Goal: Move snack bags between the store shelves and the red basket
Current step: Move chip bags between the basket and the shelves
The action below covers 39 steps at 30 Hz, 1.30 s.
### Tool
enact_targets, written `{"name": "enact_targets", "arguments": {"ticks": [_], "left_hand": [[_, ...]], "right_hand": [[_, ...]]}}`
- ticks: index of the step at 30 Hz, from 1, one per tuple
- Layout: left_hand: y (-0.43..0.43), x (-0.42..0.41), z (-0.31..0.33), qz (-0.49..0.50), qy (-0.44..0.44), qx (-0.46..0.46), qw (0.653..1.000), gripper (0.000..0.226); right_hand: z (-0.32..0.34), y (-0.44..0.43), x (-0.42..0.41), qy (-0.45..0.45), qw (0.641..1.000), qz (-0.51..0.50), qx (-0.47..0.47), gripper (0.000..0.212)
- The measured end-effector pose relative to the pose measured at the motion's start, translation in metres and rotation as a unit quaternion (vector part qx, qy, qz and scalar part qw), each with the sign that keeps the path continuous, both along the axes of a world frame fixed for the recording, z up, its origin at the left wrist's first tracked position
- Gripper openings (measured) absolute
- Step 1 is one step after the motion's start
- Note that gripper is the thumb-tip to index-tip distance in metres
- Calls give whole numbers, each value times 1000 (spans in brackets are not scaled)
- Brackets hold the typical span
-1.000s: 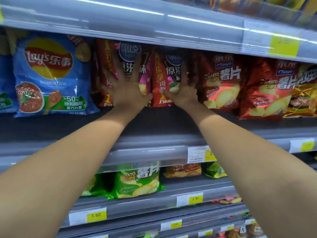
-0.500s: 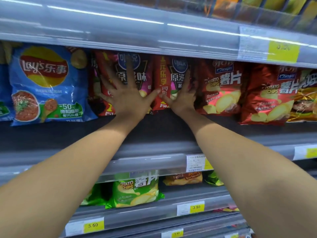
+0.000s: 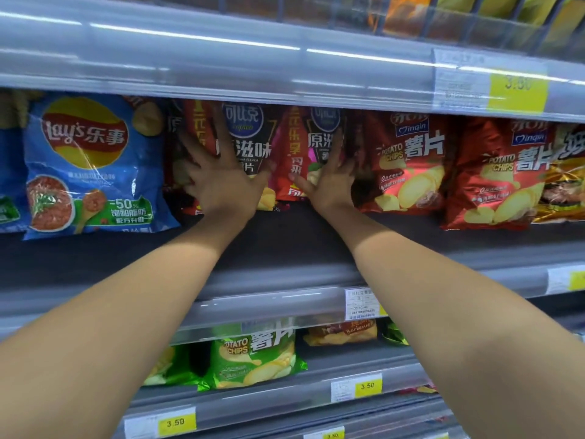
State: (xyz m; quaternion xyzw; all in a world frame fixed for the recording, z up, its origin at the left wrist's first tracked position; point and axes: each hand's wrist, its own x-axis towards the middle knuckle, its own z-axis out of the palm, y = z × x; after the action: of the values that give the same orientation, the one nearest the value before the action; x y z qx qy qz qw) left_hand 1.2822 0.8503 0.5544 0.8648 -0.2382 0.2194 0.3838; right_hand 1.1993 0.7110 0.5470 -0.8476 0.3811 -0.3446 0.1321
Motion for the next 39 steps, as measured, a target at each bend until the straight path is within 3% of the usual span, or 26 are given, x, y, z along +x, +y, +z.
{"name": "enact_targets", "arguments": {"ticks": [6,9,12,15,21,27,30,36,39], "left_hand": [[1,-2,-4,8,-8,3,1000,118],[9,-5,-2,29,-141,52,988,112],[15,0,1,-28,-240,125,962,95],[10,10,-7,-45,-227,174,957,90],[4,8,-5,-42,-189,178,965,92],[12,-2,10,-57,-137,221,964,97],[12,-24,20,-50,-108,194,974,92],[-5,-97,26,-74,-90,211,971,96],[-14,-148,19,-123,-102,211,964,85]], "right_hand": [[1,2,-2,11,999,4,36,118],[-1,4,-6,-8,1000,5,18,116],[-1,3,-8,-23,999,23,11,108],[-2,-1,-4,11,1000,18,-3,106],[-2,-4,0,37,999,12,12,109],[12,7,-19,75,994,37,73,110],[19,18,-44,103,991,30,82,107],[24,53,-120,124,986,-39,-100,67],[13,66,-180,112,973,-117,-162,61]]}}
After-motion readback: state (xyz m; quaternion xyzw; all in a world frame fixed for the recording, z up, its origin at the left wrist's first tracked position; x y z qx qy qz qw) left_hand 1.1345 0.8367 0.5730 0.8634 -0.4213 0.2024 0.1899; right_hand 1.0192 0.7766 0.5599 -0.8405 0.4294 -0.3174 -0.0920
